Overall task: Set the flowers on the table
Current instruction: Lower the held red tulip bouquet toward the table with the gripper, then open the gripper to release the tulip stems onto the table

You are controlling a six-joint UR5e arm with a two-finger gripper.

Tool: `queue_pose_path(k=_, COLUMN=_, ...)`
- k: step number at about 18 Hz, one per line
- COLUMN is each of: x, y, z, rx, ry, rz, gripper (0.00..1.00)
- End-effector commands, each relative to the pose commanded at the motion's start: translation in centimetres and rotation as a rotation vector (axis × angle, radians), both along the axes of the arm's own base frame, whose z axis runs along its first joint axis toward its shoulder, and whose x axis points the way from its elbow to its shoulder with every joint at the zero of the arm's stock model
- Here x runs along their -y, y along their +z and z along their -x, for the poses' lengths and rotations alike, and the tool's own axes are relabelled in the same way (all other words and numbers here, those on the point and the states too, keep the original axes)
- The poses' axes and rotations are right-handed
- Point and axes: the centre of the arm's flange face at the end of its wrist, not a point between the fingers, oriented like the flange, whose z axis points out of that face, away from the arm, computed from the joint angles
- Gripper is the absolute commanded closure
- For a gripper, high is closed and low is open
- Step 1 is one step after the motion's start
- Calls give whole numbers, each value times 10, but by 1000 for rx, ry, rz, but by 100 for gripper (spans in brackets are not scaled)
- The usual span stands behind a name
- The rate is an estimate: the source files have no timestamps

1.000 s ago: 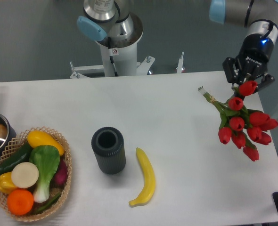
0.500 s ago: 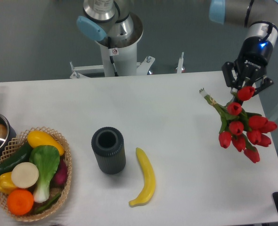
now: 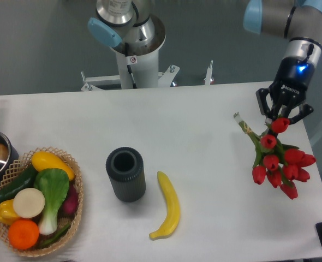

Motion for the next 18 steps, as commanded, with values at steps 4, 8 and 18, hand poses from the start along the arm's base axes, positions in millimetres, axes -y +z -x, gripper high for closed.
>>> queue_pose_path(k=4, x=-21, y=-26, z=4, rx=-3, ry=-37, rz=66, gripper=80)
queue_pose_path(k=8, x=-33, y=-55, z=10, rx=1, ry=-55, rz=131, gripper=80)
queue_pose_path(k=18, x=-62, y=-96, z=13, rx=8, ry=-100, rz=194, gripper=72)
